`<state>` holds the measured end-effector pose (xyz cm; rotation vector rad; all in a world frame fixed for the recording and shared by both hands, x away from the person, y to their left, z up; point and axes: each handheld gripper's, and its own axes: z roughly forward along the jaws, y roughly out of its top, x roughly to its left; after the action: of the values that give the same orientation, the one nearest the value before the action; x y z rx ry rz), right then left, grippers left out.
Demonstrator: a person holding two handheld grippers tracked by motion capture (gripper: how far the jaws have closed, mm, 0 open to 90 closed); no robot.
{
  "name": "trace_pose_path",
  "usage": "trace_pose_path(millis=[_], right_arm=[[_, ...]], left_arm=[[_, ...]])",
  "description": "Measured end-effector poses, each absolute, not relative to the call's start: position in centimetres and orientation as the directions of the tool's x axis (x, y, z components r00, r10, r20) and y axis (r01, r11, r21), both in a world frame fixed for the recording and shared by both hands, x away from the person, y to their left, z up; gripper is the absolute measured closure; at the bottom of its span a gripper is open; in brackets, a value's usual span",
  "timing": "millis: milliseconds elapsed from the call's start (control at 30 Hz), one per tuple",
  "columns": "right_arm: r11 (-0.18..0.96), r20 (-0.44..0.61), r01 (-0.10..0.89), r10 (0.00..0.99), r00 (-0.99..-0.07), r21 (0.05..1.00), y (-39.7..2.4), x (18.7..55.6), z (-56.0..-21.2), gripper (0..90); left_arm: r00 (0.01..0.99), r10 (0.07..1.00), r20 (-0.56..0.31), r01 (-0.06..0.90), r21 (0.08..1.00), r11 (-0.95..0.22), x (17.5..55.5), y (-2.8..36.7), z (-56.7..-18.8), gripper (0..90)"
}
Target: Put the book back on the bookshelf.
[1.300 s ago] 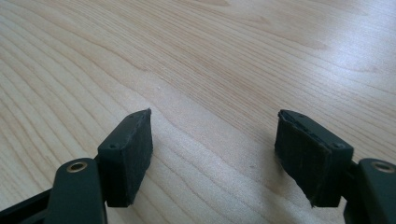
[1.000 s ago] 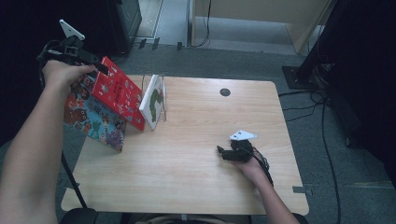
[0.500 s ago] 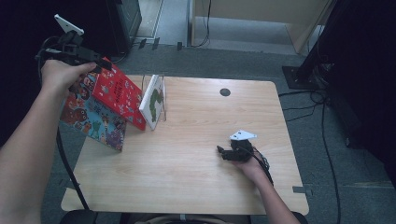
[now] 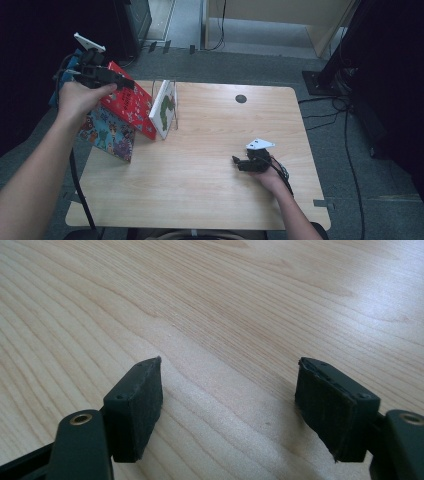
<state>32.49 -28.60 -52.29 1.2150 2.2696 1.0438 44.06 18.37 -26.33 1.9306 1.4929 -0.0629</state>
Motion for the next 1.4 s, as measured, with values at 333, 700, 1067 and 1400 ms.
trace_pose_path(millis=[333, 700, 1067, 1400], right_arm=[[0.360, 0.027, 0.556, 0.822, -0.569, 0.749, -28.6, 32.6, -52.3, 26.7], [0.359, 0.027, 0.555, 0.822, -0.569, 0.751, -28.6, 32.6, -52.3, 26.7], [0.360, 0.025, 0.552, 0.821, -0.570, 0.752, -28.6, 32.6, -52.3, 26.7], [0.360, 0.025, 0.555, 0.823, -0.567, 0.750, -28.6, 32.6, -52.3, 26.7]], left_arm=[[0.398, 0.796, -0.456, 0.855, 0.499, -0.142, 40.7, 16.1, -30.4, 44.3], [0.464, 0.760, -0.456, 0.825, 0.534, -0.183, 37.6, 12.9, -35.3, 43.7], [0.520, 0.711, -0.473, 0.814, 0.526, -0.245, 35.9, 10.6, -41.2, 40.9], [0.549, 0.697, -0.461, 0.793, 0.550, -0.261, 34.8, 9.6, -45.3, 40.6]])
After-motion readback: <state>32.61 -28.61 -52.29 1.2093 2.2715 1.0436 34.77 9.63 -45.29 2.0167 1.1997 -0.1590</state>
